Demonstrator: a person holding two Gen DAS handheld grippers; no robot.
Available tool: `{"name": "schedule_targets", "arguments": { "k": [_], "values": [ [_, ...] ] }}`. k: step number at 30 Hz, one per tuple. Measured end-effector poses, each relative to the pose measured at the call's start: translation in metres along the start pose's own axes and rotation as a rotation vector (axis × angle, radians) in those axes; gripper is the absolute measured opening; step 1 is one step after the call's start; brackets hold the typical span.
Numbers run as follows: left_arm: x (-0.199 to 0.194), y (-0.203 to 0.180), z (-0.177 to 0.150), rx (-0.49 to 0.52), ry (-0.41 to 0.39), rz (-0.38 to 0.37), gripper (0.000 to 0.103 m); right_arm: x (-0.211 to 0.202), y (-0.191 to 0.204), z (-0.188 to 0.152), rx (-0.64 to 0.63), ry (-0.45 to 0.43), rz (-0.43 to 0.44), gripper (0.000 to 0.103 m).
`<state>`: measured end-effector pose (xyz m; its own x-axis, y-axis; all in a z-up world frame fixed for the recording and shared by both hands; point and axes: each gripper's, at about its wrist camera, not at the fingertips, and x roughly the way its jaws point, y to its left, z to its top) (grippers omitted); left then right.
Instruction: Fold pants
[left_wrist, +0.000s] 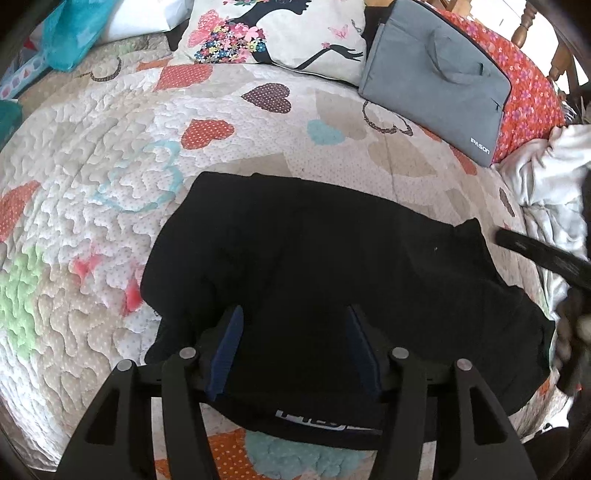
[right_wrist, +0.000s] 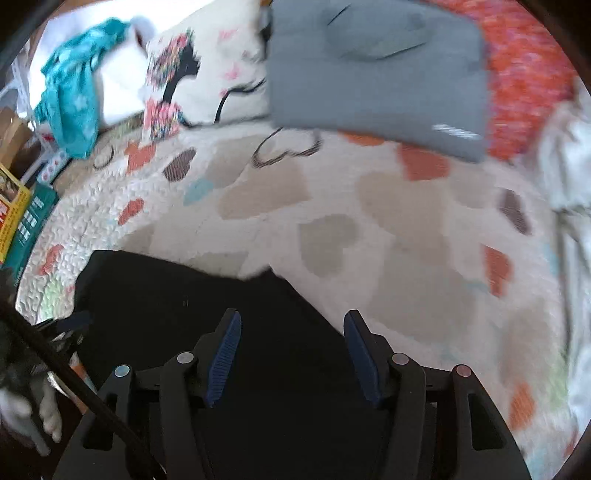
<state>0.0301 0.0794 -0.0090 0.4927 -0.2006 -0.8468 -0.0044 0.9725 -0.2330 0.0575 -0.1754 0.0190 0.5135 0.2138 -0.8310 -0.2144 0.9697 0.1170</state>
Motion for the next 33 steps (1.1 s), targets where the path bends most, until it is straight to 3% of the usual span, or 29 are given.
{"name": "schedule_targets", "arguments": {
  "k": [3, 4, 6, 13, 17, 20, 22, 25, 27, 28, 30, 33],
  "values": [
    [-0.005, 0.003, -0.001, 0.003, -0.007, -0.019, 0.056, 0.038, 0.000, 0.018, -0.026, 0.022, -0.007, 0.062],
    [-0.008, 0.007, -0.001, -0.004, -0.010, -0.027, 0.056, 0.048, -0.001, 0.020, -0.016, 0.045, 0.022, 0.052],
    [-0.012, 0.014, 0.000, -0.028, -0.021, -0.050, 0.056, 0.063, -0.011, 0.019, 0.023, 0.128, 0.108, 0.014],
    [-0.027, 0.036, 0.003, -0.110, -0.059, -0.115, 0.056, 0.073, -0.004, 0.047, 0.035, 0.112, -0.004, 0.002],
    [-0.042, 0.037, 0.004, -0.106, -0.111, -0.131, 0.056, 0.084, -0.003, 0.049, 0.029, 0.123, -0.096, 0.002],
    [-0.048, 0.040, 0.007, -0.101, -0.138, -0.107, 0.056, 0.066, -0.012, 0.045, 0.075, 0.099, -0.094, 0.005],
    [-0.046, 0.050, 0.011, -0.137, -0.137, -0.074, 0.056, 0.048, -0.017, 0.038, 0.064, 0.073, -0.130, 0.015],
    [-0.039, 0.075, 0.014, -0.251, -0.108, -0.090, 0.056, 0.018, -0.019, 0.029, 0.066, 0.039, -0.132, 0.031],
    [-0.030, 0.088, 0.013, -0.314, -0.064, -0.092, 0.056, 0.005, -0.008, 0.031, 0.057, 0.019, -0.067, 0.039],
    [-0.026, 0.092, 0.009, -0.345, -0.040, -0.108, 0.056, 0.001, 0.004, 0.034, 0.042, 0.012, -0.023, 0.053],
    [-0.019, 0.098, 0.000, -0.380, 0.004, -0.122, 0.056, -0.001, 0.034, 0.042, -0.003, 0.005, 0.077, 0.067],
    [-0.023, 0.103, -0.009, -0.383, -0.003, -0.082, 0.056, 0.014, 0.090, 0.055, -0.067, 0.071, 0.230, 0.068]
  ]
}}
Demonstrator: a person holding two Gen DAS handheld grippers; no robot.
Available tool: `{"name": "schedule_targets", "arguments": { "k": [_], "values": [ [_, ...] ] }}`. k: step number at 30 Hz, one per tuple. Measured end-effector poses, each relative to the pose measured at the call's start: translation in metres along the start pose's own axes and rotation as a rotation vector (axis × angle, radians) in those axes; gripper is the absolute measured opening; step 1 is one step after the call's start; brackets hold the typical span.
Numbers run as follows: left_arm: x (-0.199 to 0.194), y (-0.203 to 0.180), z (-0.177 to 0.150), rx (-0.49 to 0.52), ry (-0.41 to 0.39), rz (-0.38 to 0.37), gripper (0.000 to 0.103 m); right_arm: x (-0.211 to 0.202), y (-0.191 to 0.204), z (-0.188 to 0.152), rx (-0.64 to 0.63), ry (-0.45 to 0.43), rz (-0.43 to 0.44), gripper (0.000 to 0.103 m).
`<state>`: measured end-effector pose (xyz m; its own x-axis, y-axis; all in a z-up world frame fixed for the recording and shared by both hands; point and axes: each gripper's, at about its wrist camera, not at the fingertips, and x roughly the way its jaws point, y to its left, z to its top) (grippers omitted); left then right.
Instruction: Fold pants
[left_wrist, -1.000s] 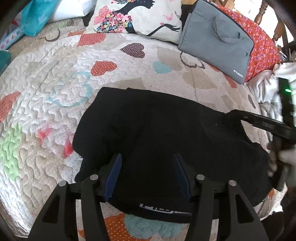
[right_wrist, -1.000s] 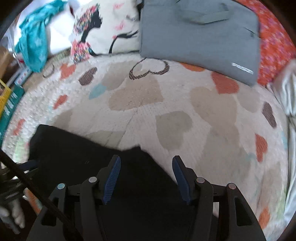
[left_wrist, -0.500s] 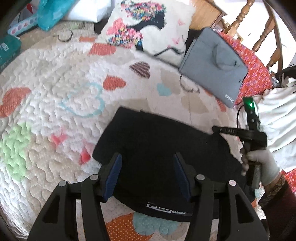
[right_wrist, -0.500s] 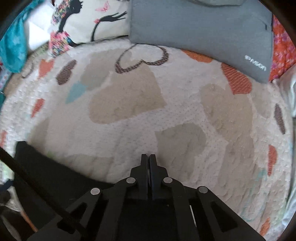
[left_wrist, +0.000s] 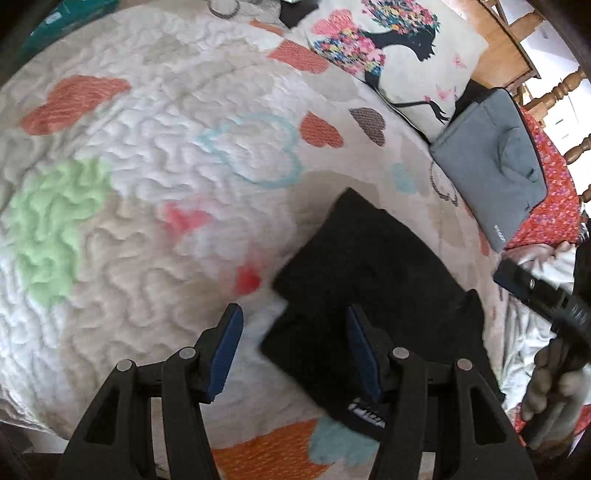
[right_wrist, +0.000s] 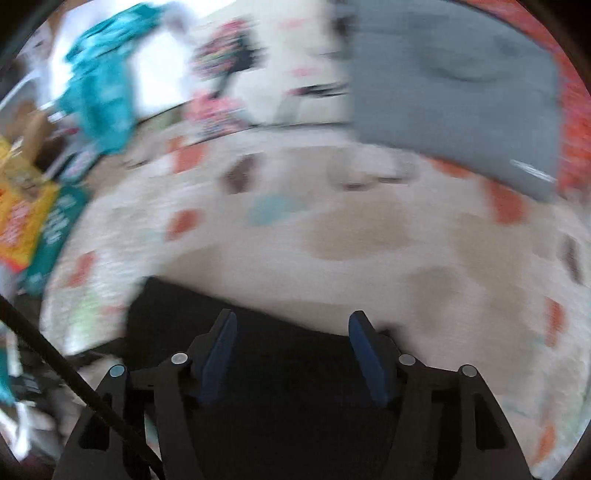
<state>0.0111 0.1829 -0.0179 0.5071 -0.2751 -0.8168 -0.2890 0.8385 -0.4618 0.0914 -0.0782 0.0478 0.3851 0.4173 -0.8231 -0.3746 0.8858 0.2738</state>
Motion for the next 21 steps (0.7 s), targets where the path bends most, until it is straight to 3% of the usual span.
{"name": "schedule_targets", "arguments": {
  "k": [3, 6, 11, 15, 17, 18, 19, 20, 21],
  "values": [
    [-0.008, 0.004, -0.003, 0.029, -0.032, 0.014, 0.061, 0.037, 0.047, 0.014, -0.042, 0.115, 0.098, 0.068],
    [-0.001, 0.002, -0.006, 0.065, -0.001, -0.006, 0.070, 0.073, 0.083, 0.027, -0.064, 0.218, 0.095, 0.068],
    [0.008, -0.015, -0.012, 0.123, 0.005, -0.021, 0.093, 0.127, 0.116, 0.049, -0.046, 0.347, -0.090, 0.073],
    [0.018, -0.035, -0.022, 0.210, -0.008, 0.085, 0.096, 0.154, 0.127, 0.056, -0.049, 0.424, -0.193, 0.083],
    [0.020, -0.042, -0.027, 0.247, -0.001, 0.116, 0.086, 0.171, 0.131, 0.053, -0.099, 0.493, -0.269, 0.084],
    [0.019, -0.044, -0.028, 0.259, -0.007, 0.136, 0.059, 0.178, 0.133, 0.048, -0.135, 0.527, -0.299, 0.084],
    [0.017, -0.045, -0.028, 0.262, 0.000, 0.110, 0.043, 0.182, 0.137, 0.042, -0.190, 0.548, -0.330, 0.079],
    [0.016, -0.042, -0.027, 0.242, 0.015, 0.070, 0.037, 0.180, 0.140, 0.038, -0.229, 0.538, -0.343, 0.075],
    [0.014, -0.038, -0.026, 0.219, 0.022, 0.036, 0.028, 0.176, 0.144, 0.035, -0.258, 0.527, -0.341, 0.062]
  ]
}}
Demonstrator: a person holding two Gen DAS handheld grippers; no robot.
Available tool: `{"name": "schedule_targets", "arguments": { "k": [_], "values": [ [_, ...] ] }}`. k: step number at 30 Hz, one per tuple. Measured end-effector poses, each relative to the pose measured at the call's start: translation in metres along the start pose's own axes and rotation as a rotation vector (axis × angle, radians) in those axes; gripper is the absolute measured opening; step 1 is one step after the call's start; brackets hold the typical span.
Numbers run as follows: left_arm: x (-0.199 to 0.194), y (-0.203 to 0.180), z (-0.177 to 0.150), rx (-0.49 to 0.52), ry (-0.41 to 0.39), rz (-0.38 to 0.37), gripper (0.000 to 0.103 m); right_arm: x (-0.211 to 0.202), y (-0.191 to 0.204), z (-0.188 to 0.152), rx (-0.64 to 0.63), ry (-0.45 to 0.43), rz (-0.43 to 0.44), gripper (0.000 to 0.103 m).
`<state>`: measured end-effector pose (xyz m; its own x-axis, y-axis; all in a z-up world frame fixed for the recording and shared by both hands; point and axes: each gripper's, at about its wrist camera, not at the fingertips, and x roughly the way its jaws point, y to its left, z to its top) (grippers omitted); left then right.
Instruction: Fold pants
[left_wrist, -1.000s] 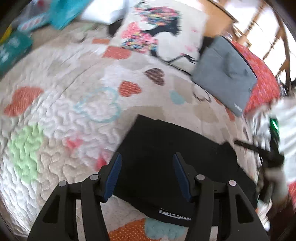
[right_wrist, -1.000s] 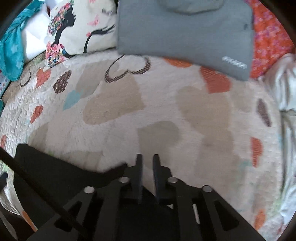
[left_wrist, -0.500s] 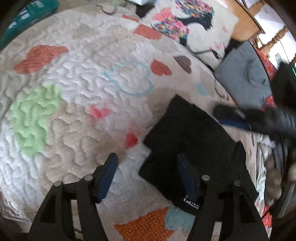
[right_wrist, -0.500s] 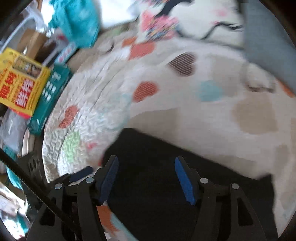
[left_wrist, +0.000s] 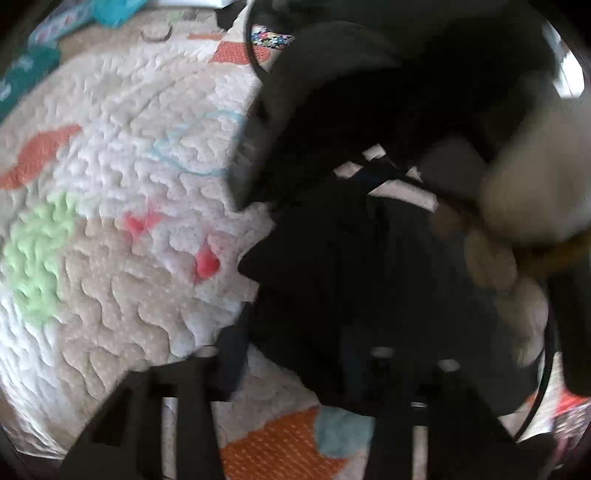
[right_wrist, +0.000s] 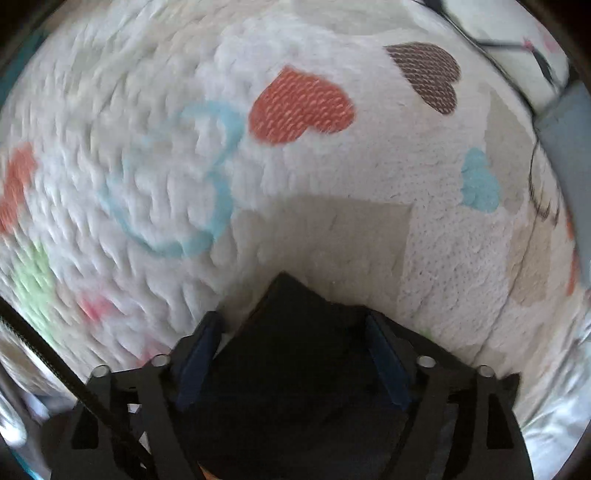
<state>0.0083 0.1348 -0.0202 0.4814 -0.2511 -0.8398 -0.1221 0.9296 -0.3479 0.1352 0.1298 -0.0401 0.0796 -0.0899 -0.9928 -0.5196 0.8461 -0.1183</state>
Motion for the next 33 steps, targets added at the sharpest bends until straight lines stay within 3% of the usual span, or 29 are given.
{"name": "schedule_targets", "arguments": {
  "k": [5, 9, 14, 16, 17, 19, 22, 27, 31, 33],
  "values": [
    [-0.007, 0.021, 0.002, -0.123, 0.029, -0.119, 0.022, -0.023, 0.004, -0.017, -0.058, -0.078, -0.014, 0.030],
    [-0.018, 0.026, 0.001, -0.150, 0.012, -0.103, 0.021, -0.033, 0.007, -0.021, -0.048, -0.126, 0.015, 0.027],
    [-0.033, 0.053, -0.002, -0.227, -0.014, -0.055, 0.021, -0.046, 0.030, -0.012, -0.054, -0.165, 0.066, 0.027],
    [-0.035, 0.064, -0.004, -0.275, -0.016, -0.034, 0.029, -0.050, 0.038, -0.008, -0.042, -0.184, 0.093, 0.028],
    [-0.035, 0.068, -0.006, -0.299, -0.013, -0.029, 0.031, -0.051, 0.042, -0.006, -0.036, -0.199, 0.102, 0.031],
    [-0.040, 0.078, -0.009, -0.356, -0.026, -0.058, 0.031, -0.052, 0.049, -0.005, -0.033, -0.233, 0.145, 0.053],
    [-0.057, 0.089, -0.013, -0.414, -0.100, -0.098, 0.032, -0.067, 0.032, -0.011, 0.030, -0.312, 0.241, 0.055],
    [-0.089, 0.104, -0.018, -0.471, -0.250, -0.090, 0.033, -0.107, -0.037, -0.054, 0.194, -0.450, 0.332, 0.055],
    [-0.086, 0.074, -0.012, -0.365, -0.267, -0.081, 0.036, -0.095, -0.097, -0.121, 0.275, -0.452, 0.450, 0.055],
    [-0.076, 0.060, -0.003, -0.299, -0.228, -0.082, 0.037, -0.071, -0.109, -0.155, 0.331, -0.429, 0.453, 0.055]
  ]
}}
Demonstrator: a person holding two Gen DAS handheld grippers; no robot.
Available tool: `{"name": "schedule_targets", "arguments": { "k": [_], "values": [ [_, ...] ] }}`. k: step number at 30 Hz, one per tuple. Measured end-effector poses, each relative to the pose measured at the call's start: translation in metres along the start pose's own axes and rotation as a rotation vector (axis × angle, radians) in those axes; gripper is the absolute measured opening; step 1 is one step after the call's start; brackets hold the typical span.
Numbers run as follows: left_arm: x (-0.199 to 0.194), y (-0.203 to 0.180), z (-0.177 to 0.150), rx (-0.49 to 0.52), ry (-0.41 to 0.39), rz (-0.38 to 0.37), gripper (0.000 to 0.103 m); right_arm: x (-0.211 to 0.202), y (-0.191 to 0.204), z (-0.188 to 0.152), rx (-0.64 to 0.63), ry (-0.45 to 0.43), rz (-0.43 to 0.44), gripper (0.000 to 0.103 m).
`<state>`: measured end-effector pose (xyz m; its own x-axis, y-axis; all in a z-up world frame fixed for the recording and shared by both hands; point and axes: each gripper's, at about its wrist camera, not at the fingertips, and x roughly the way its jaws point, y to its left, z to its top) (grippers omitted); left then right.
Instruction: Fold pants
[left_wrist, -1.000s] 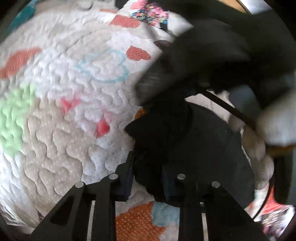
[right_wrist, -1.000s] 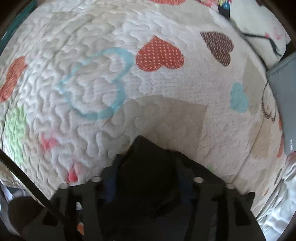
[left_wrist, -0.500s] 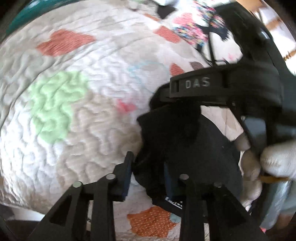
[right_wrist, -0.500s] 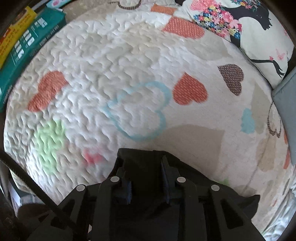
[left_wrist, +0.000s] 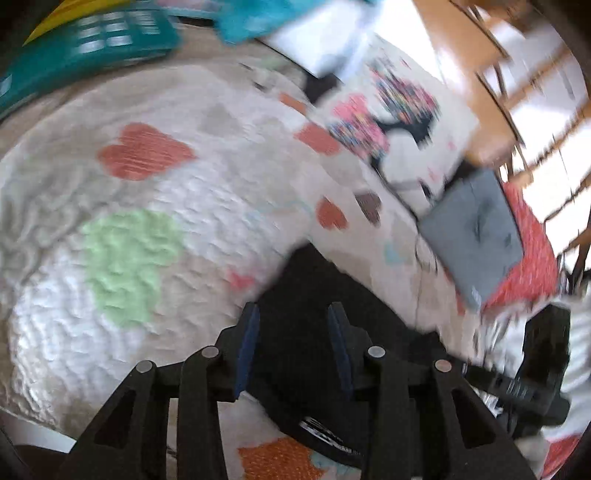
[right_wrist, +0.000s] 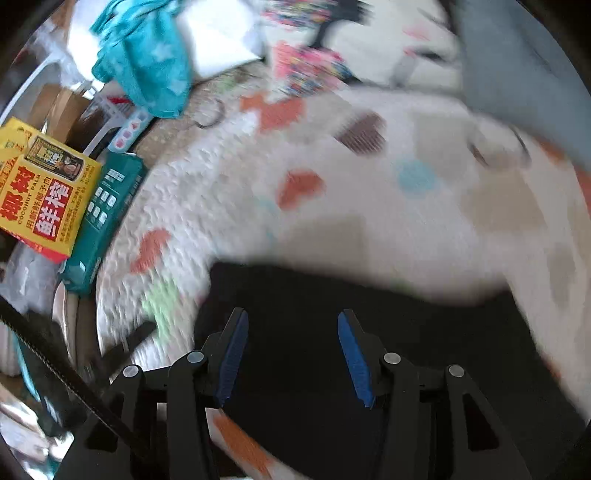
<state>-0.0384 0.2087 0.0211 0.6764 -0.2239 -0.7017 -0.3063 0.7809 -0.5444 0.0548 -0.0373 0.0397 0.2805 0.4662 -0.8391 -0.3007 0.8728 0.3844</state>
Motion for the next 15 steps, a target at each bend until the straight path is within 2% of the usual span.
{"name": "schedule_targets", "arguments": {
  "k": [5, 7, 8, 9, 12, 13, 14, 15],
  "values": [
    [0.037, -0.038, -0.012, 0.096, 0.101, -0.002, 0.038, -0.036, -0.122, -0.084, 0.259, -0.043, -0.092, 0.055],
    [0.047, -0.051, -0.020, 0.131, 0.143, -0.007, 0.038, -0.062, -0.180, -0.122, 0.392, -0.083, -0.162, 0.054],
    [0.051, -0.059, -0.025, 0.150, 0.160, -0.010, 0.038, -0.079, -0.207, -0.140, 0.455, -0.122, -0.157, 0.049],
    [0.051, -0.063, -0.032, 0.166, 0.172, -0.009, 0.038, -0.097, -0.233, -0.157, 0.524, -0.167, -0.116, 0.036],
    [0.062, -0.081, -0.044, 0.219, 0.197, -0.005, 0.039, -0.145, -0.295, -0.201, 0.730, -0.264, -0.092, 0.022],
    [0.062, -0.086, -0.048, 0.239, 0.202, -0.007, 0.039, -0.159, -0.309, -0.212, 0.778, -0.283, -0.124, 0.026],
    [0.064, -0.093, -0.052, 0.262, 0.204, -0.015, 0.039, -0.173, -0.317, -0.219, 0.806, -0.288, -0.234, 0.037],
    [0.065, -0.099, -0.055, 0.287, 0.203, -0.028, 0.039, -0.183, -0.321, -0.223, 0.812, -0.302, -0.304, 0.050]
  ]
}}
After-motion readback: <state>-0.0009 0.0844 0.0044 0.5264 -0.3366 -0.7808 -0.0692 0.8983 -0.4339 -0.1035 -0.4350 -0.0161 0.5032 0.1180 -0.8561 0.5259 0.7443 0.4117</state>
